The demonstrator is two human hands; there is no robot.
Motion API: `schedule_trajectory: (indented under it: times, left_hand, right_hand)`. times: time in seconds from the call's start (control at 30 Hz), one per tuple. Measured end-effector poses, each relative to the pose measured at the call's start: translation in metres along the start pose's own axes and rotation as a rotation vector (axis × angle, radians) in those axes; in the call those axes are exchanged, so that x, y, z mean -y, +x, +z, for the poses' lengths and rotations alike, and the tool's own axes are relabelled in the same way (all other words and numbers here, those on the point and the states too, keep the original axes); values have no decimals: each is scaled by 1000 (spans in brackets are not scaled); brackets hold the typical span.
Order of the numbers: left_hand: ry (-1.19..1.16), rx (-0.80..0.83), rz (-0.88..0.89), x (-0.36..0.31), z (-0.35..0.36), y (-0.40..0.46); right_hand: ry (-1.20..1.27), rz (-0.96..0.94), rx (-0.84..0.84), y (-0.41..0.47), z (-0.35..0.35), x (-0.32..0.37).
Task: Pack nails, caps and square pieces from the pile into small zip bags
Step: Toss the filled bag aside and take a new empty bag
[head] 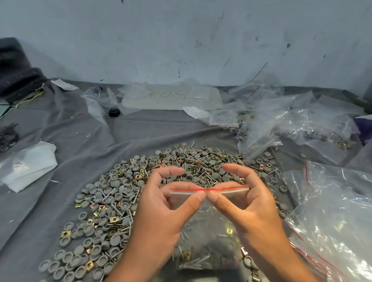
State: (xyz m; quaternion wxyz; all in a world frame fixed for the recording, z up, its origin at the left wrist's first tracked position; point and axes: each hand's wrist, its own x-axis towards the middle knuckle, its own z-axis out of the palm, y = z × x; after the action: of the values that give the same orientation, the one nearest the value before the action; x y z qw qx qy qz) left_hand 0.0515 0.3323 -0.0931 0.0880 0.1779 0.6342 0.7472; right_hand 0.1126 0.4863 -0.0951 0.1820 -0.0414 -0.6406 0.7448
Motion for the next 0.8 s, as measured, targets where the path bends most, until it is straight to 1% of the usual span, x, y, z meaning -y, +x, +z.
schedule_trajectory:
  times: [0.17, 0.3, 0.4, 0.47, 0.53, 0.6, 0.67, 0.73, 0.8]
  left_hand:
    - [28, 63, -25, -2, -7, 2]
    - [8, 213, -140, -7, -20, 6]
    - [-64, 289, -220, -7, -27, 9]
    - [-156, 290, -269, -4, -27, 10]
    - [-152, 271, -280, -2, -24, 9]
    - [-31, 260, -236, -1, -22, 8]
    - [75, 270, -189, -2, -21, 6]
    - [110, 263, -161, -4, -20, 6]
    - [79, 166, -150, -3, -21, 7]
  right_hand:
    - [10, 48, -6, -1, -7, 6]
    - [2, 104, 83, 1, -20, 19]
    - [40, 122, 93, 4, -26, 21]
    - [74, 148, 97, 4, -27, 21]
    - [79, 186, 99, 4, -29, 21]
    - [-21, 185, 99, 4, -32, 21]
    - [-135, 136, 101, 5, -36, 24]
    - [-241, 90, 120, 4, -38, 30]
    - [-353, 71, 167, 6, -36, 41]
